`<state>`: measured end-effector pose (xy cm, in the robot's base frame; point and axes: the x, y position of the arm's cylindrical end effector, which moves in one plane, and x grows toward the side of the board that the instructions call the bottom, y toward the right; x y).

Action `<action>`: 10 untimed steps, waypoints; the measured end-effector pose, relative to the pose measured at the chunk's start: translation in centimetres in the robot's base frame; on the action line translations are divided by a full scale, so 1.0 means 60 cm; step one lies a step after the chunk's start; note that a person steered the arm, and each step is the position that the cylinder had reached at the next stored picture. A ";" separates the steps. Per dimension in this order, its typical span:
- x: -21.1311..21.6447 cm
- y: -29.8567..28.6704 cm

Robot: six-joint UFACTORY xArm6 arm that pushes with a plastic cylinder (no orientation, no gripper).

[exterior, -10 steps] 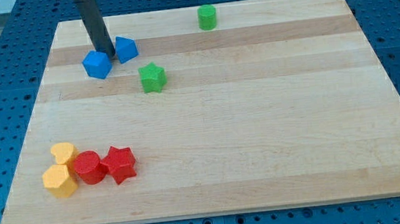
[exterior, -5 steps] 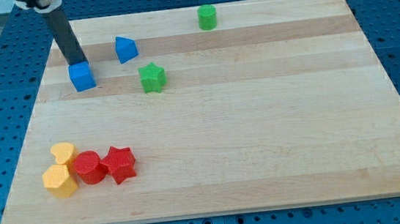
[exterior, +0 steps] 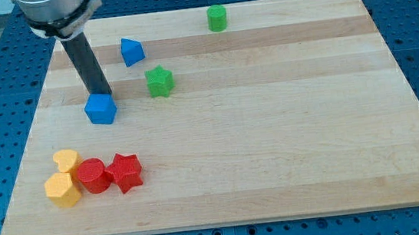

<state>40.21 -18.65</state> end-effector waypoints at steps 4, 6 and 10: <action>0.108 0.017; 0.118 0.053; -0.088 -0.096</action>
<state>34.94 -24.40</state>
